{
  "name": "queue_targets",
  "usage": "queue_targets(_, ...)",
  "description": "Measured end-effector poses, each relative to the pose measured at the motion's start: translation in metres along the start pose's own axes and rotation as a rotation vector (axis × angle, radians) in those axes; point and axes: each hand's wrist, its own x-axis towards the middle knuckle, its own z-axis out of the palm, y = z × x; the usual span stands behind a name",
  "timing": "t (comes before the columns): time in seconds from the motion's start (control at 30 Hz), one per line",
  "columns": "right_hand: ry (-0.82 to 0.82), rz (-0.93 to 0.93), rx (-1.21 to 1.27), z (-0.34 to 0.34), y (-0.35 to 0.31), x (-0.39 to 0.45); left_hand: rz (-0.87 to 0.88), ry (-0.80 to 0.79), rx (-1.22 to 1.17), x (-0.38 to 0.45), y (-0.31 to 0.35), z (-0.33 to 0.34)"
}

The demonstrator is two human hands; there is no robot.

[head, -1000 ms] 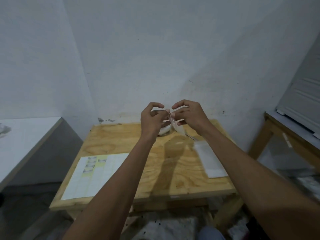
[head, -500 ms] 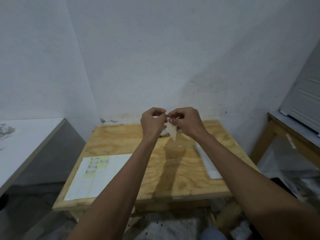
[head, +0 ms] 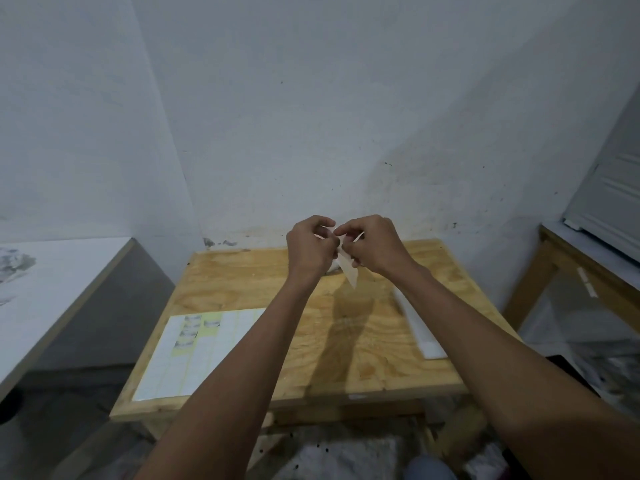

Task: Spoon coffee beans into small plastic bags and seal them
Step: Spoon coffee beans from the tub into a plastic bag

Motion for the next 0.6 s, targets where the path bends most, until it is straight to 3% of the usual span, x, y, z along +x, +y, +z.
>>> queue_targets(0.6,0.211,-0.024,-0.218,0.015,0.004,-0.006,0.217,-0.005,0.341,0.003,-0.007,0.002)
